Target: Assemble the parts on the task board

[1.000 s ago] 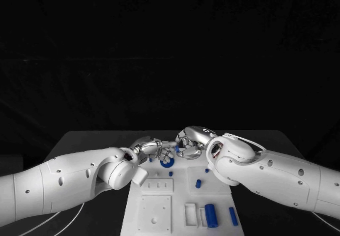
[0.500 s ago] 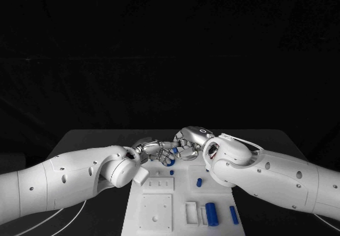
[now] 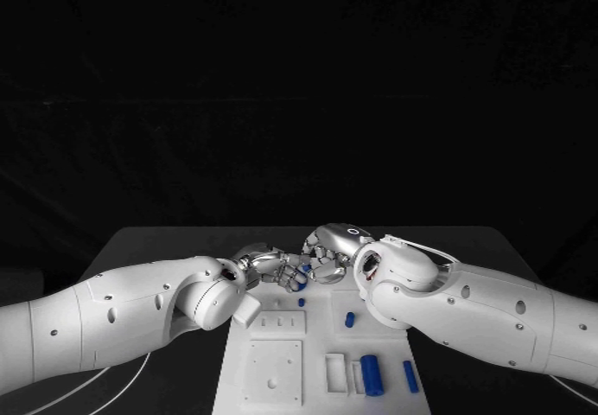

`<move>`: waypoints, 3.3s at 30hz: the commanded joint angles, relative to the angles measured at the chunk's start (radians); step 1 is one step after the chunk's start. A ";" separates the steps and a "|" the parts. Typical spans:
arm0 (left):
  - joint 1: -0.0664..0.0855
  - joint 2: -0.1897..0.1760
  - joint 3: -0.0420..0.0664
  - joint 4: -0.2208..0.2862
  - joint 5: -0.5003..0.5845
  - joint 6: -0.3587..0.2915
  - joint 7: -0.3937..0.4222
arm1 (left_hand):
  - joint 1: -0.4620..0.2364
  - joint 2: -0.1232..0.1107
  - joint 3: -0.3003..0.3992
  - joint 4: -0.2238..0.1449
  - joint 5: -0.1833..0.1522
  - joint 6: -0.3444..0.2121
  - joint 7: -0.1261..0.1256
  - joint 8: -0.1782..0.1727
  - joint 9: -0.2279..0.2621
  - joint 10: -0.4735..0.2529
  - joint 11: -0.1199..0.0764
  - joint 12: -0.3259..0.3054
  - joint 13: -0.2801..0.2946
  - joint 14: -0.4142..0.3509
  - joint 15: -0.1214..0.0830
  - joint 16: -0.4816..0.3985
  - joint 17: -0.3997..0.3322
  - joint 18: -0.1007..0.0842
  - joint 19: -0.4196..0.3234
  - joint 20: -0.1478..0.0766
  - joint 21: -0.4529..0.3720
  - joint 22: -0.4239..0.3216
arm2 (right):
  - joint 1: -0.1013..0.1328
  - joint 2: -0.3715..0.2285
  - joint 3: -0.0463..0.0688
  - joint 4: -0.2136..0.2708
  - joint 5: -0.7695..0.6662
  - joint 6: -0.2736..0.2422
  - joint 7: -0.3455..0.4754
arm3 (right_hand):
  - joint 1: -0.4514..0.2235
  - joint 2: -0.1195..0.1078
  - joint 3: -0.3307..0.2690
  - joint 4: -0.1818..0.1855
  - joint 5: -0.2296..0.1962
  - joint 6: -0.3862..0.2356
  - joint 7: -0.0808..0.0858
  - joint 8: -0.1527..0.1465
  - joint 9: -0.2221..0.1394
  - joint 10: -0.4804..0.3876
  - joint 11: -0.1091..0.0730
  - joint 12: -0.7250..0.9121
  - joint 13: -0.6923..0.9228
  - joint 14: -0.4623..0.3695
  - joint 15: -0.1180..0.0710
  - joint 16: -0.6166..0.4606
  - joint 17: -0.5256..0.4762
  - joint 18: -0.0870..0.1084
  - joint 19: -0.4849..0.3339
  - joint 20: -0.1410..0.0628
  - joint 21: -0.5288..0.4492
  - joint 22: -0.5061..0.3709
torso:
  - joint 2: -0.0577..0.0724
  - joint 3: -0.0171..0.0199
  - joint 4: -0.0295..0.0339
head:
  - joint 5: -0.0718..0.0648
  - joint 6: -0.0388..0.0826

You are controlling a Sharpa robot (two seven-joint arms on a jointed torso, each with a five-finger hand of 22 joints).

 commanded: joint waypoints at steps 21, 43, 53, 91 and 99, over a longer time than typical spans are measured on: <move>0.003 0.000 0.003 0.007 -0.054 0.008 -0.021 | 0.003 0.006 0.018 -0.047 0.024 0.068 -0.023 0.018 0.006 0.061 -0.023 0.027 0.017 0.026 -0.021 0.042 0.016 0.002 0.023 -0.020 0.024 0.014 | -0.001 0.011 -0.008 0.002 -0.024 0.044 -0.008 | 0.001 -0.007 -0.001 0.011 0.003 0.052 0.042 0.003 0.002 0.009 0.002 0.003 0.003 0.000 -0.009 -0.007 0.001 0.044 0.007 0.004 0.004 0.015 | 0.001 0.0005 0.0005 | -0.002 -0.008; 0.003 -0.001 0.003 0.006 -0.064 0.005 -0.021 | -0.005 0.040 0.126 -0.081 0.314 0.133 -0.051 0.042 0.051 0.119 -0.053 0.067 0.064 0.049 -0.047 0.126 0.039 -0.009 0.039 -0.045 0.081 0.019 | -0.004 0.011 -0.009 -0.003 -0.023 0.054 -0.011 | 0.001 -0.007 -0.002 0.013 0.011 0.053 0.042 0.002 0.002 0.011 0.002 0.003 0.004 0.000 -0.009 -0.008 0.001 0.044 0.007 0.005 0.004 0.015 | 0.001 0.0007 0.0006 | -0.003 -0.009; 0.003 0.001 0.003 0.008 -0.070 0.001 -0.032 | -0.026 0.041 0.125 -0.082 0.318 0.163 -0.066 0.057 0.087 0.139 -0.070 0.105 0.104 0.063 -0.065 0.178 0.052 -0.012 0.049 -0.061 0.110 0.020 | -0.005 0.012 -0.009 -0.004 -0.022 0.057 -0.011 | 0.000 -0.007 -0.003 0.015 0.012 0.053 0.042 0.002 0.002 0.010 0.002 0.003 0.004 0.000 -0.009 -0.008 0.001 0.044 0.007 0.006 0.003 0.015 | 0.001 0.0009 0.0001 | -0.005 -0.009; 0.003 -0.027 0.003 0.019 -0.197 -0.043 -0.094 | -0.037 0.022 0.131 -0.117 0.460 0.241 -0.108 0.083 0.266 0.170 -0.120 0.251 0.240 0.117 -0.117 0.313 0.058 -0.029 0.056 -0.113 0.213 0.018 | -0.011 -0.080 -0.009 -0.036 0.119 -0.161 0.101 | -0.079 -0.111 -0.120 0.076 0.021 -0.127 0.110 -0.098 -0.031 -0.141 0.068 -0.126 -0.091 -0.089 0.055 -0.117 -0.048 0.044 -0.111 0.057 -0.100 -0.011 | 0.001 0.0024 -0.0013 | 0.011 -0.012; 0.012 -0.040 0.003 0.036 -0.414 0.015 -0.263 | -0.037 0.012 0.134 -0.119 0.479 0.250 -0.113 0.073 0.312 0.166 -0.128 0.279 0.295 0.122 -0.127 0.336 0.063 -0.031 0.056 -0.123 0.236 0.016 | 0.010 -0.139 -0.006 -0.168 0.205 -0.189 0.128 | -0.105 -0.109 -0.164 0.085 0.150 -0.130 0.110 -0.094 -0.024 -0.141 0.067 -0.123 -0.108 -0.089 0.054 -0.123 -0.056 0.044 -0.114 0.063 -0.110 -0.008 | -0.009 0.0033 -0.0037 | 0.021 -0.023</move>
